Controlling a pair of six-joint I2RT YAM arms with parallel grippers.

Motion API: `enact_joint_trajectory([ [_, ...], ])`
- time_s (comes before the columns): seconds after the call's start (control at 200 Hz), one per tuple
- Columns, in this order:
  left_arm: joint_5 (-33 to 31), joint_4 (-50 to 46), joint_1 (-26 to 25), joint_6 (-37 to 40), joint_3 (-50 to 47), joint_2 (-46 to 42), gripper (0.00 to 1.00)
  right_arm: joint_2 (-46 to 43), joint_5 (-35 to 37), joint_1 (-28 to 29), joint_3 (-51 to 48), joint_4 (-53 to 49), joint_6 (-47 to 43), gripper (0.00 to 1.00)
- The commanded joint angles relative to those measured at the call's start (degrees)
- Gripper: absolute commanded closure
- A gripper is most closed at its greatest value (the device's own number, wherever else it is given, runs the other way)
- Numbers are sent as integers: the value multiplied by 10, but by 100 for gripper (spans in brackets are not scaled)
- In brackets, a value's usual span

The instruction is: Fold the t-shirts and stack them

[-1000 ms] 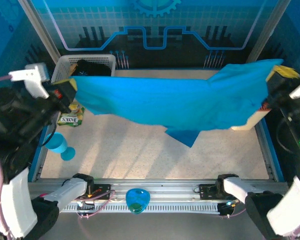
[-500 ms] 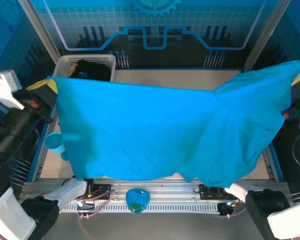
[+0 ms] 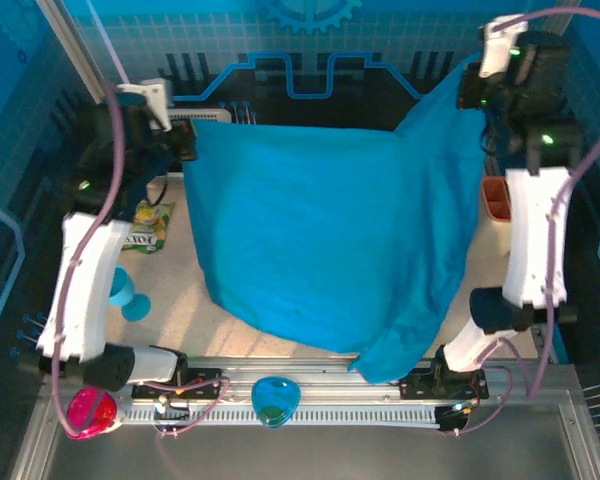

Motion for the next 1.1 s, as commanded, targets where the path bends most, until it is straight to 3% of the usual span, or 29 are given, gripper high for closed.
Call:
enact_joint_trajectory([
  [0.0, -32, 118, 11, 4, -60, 63, 100, 62, 7, -8, -29, 62, -4, 100],
  [0.17, -4, 239, 18, -22, -70, 245, 100, 267, 30, -12, 45, 70, -3, 100],
  [0.33, 32, 245, 25, -44, 88, 466, 100, 448, 71, -17, 190, 75, 3, 100],
  [0.425, 37, 236, 30, -61, 173, 556, 100, 489, 83, -22, 194, 114, 12, 100],
  [0.581, 32, 235, 43, -74, 238, 612, 100, 490, 66, -35, 140, 185, 36, 100],
  [0.791, 54, 237, 53, -73, 231, 617, 100, 465, 43, -37, 96, 192, 63, 100],
  [1.096, 69, 263, 54, -58, 126, 544, 100, 258, 36, -38, -200, 283, 83, 100],
])
